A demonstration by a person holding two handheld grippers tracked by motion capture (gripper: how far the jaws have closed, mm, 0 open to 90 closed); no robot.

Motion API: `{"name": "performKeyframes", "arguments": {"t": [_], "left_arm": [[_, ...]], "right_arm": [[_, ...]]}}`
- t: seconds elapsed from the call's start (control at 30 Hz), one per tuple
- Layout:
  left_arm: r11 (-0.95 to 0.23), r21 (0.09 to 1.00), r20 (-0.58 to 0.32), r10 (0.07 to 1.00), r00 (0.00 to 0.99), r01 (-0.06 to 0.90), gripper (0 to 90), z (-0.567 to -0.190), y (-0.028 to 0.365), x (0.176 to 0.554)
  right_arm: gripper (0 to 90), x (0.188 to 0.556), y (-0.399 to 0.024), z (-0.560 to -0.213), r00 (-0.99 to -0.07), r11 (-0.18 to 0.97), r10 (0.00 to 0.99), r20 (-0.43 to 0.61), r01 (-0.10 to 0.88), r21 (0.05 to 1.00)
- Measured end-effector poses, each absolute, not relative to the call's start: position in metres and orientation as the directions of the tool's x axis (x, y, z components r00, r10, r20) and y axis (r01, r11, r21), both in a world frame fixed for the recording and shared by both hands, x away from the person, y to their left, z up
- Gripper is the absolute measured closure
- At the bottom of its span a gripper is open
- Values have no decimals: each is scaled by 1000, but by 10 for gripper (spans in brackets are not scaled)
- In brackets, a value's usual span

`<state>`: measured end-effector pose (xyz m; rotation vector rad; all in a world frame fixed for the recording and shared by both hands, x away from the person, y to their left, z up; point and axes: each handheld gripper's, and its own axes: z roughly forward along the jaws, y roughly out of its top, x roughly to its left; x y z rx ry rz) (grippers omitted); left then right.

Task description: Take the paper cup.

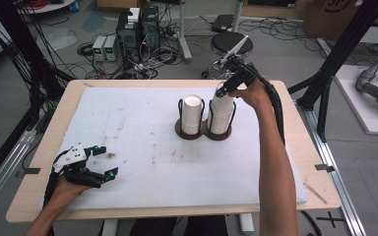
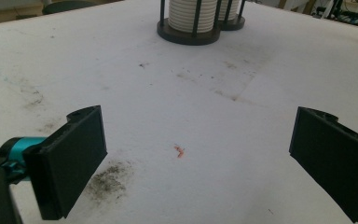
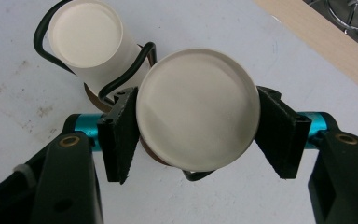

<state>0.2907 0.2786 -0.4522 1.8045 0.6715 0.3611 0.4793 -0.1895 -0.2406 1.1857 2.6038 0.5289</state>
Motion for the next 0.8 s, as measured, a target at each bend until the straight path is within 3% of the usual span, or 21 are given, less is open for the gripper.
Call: {"name": "performKeyframes", "arguments": {"t": [0.2,0.8], "left_arm": [[-221,939,-80,607,791,265,37,-452,279,291],[-226,937,-78,607,791,266,37,-452,278,291]], "right_arm": [[371,479,-190,-239,-642,602,765,-58,680,419],[375,461,-199,-184,-633,577,768,-96,619,533]]}}
